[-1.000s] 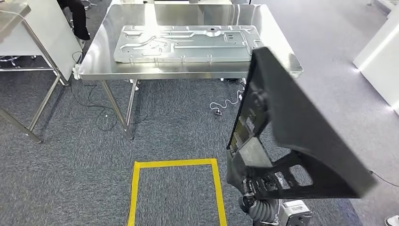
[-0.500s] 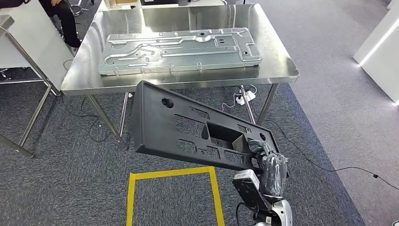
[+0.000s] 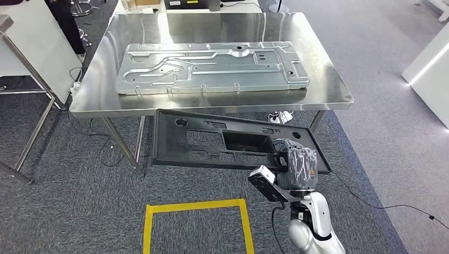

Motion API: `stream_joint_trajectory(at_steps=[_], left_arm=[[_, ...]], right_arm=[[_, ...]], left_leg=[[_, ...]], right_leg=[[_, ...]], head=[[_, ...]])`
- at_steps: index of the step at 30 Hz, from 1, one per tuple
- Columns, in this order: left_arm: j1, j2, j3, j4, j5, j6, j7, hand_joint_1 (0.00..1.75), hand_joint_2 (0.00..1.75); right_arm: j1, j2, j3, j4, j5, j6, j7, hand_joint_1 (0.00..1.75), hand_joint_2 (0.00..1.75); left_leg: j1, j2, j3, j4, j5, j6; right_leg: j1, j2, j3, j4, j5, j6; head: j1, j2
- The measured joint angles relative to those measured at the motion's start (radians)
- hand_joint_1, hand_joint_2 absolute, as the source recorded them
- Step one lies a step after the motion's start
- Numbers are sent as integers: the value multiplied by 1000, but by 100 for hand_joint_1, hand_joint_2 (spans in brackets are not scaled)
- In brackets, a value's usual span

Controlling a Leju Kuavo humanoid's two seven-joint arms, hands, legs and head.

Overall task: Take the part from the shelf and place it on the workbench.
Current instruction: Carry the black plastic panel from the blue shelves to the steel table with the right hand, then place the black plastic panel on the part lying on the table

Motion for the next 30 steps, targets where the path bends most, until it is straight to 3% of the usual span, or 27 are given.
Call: stream_joint_trajectory(at_steps=[2, 3, 4, 6, 8, 9, 11, 12, 13, 14, 15, 17, 18, 19, 20, 22, 24, 25, 27, 28, 29, 30], left_arm=[[-2, 1, -3, 1, -2, -2, 0, 0, 0], [-5, 1, -5, 1, -2, -2, 0, 0, 0], [-9, 2, -7, 2, -3, -2, 0, 0, 0], [-16, 3, -13, 3, -5, -3, 0, 0, 0], [-22, 4, -18, 4, -7, -3, 0, 0, 0], [-23, 4, -20, 5, -7, -4, 0, 0, 0], [-22, 6, -21, 6, -8, -4, 0, 0, 0], [-19, 7, -22, 6, -9, -4, 0, 0, 0], [-17, 8, -23, 6, -9, -4, 1, 0, 0], [-14, 9, -23, 6, -9, -4, 1, 0, 0], [-11, 10, -23, 6, -9, -4, 1, 0, 0], [-4, 13, -23, 6, -9, -4, 1, 0, 0], [-3, 15, -23, 7, -9, -4, 2, 0, 0], [-2, 16, -24, 7, -9, -5, 2, 0, 0], [-4, 16, -24, 8, -9, -5, 3, 0, 0], [-8, 16, -25, 8, -10, -5, 3, 0, 0], [-11, 16, -26, 9, -10, -6, 3, 0, 0], [-12, 16, -26, 9, -10, -5, 3, 0, 0], [-12, 16, -26, 10, -10, -6, 3, 0, 0], [-11, 16, -26, 10, -10, -6, 3, 0, 0], [-9, 16, -25, 10, -10, -7, 3, 0, 0], [-8, 16, -25, 11, -9, -7, 3, 0, 0]], right_arm=[[-37, -7, 9, 38, 15, 21, 7, 175, 175], [-53, -10, 18, 54, 21, 28, 10, 175, 175], [-71, -11, 30, 66, 27, 34, 14, 175, 175], [-107, -11, 59, 80, 34, 42, 17, 175, 175], [-138, -9, 93, 91, 34, 53, 16, 175, 175], [-150, -8, 112, 96, 34, 58, 17, 175, 175], [-165, -5, 148, 105, 34, 65, 20, 175, 175], [-169, -4, 162, 108, 34, 67, 21, 175, 175], [-171, -3, 173, 112, 34, 68, 21, 175, 175], [-173, -3, 182, 115, 33, 68, 22, 175, 175], [-175, -3, 191, 118, 33, 68, 22, 175, 175], [-183, -2, 207, 126, 31, 70, 20, 175, 175], [-187, -2, 217, 129, 31, 72, 18, 175, 175], [-193, -1, 227, 131, 31, 75, 16, 175, 175], [-200, 0, 239, 131, 33, 79, 15, 175, 175], [-220, 0, 264, 128, 38, 89, 16, 175, 175], [-243, 1, 285, 127, 44, 98, 19, 175, 175], [-250, 1, 293, 126, 46, 101, 20, 175, 175], [-257, 1, 303, 125, 46, 107, 25, 175, 175], [-257, 0, 305, 124, 45, 108, 30, 175, 175], [-258, -1, 307, 122, 41, 109, 37, 175, 175], [-258, -4, 307, 119, 36, 110, 45, 175, 175]], left_leg=[[1, 0, 25, -4, -25, -10], [1, 1, 34, -9, -32, -17], [1, 1, 43, -13, -32, -25], [1, 3, 31, 19, -7, -40], [2, 3, -39, 132, 26, -46], [1, 3, -86, 196, 21, -46], [-1, 3, -170, 274, -49, -47], [-2, 3, -199, 280, -89, -46], [-3, 3, -219, 263, -112, -44], [-6, 3, -228, 226, -103, -39], [-9, 3, -232, 172, -53, -32], [-18, 2, -233, 70, 100, -18], [-23, 1, -231, 41, 156, -13], [-25, 0, -228, 28, 180, -10], [-25, -1, -219, 24, 176, -7], [-20, 0, -193, 7, 168, 3], [-15, 0, -162, -7, 155, 10], [-14, -1, -148, -11, 144, 13], [-12, -4, -116, -14, 120, 12], [-11, -7, -97, -14, 105, 10], [-10, -9, -76, -14, 89, 8], [-10, -11, -55, -14, 74, 5]], right_leg=[[6, -5, 6, -75, 104, -9], [11, -6, 8, -90, 132, -17], [16, -6, 11, -92, 128, -28], [15, -3, 34, -110, 117, -48], [13, -1, 67, -132, 104, -63], [13, -1, 85, -142, 96, -69], [16, 0, 121, -150, 73, -75], [18, 1, 141, -152, 58, -76], [19, 1, 161, -153, 43, -76], [21, 2, 183, -153, 27, -76], [23, 1, 201, -153, 10, -75], [28, 3, 228, -150, -20, -69], [29, 6, 236, -151, -34, -63], [30, 9, 245, -148, -39, -57], [30, 12, 249, -145, -38, -50], [27, 9, 235, -98, -19, -40], [22, 6, 170, 6, -16, -29], [20, 5, 129, 62, -36, -22], [12, 4, 58, 123, -110, -12], [9, 4, 39, 115, -135, -9], [6, 3, 30, 84, -135, -7], [4, 2, 29, 32, -100, -8]], head=[[0, 0], [0, 0], [1, 0], [2, 0], [1, 0], [1, 0], [1, 0], [1, 0], [1, 0], [1, 0], [1, 0], [2, 0], [2, 0], [2, 0], [1, 0], [1, 0], [2, 0], [2, 0], [2, 0], [2, 0], [2, 0], [2, 0]])
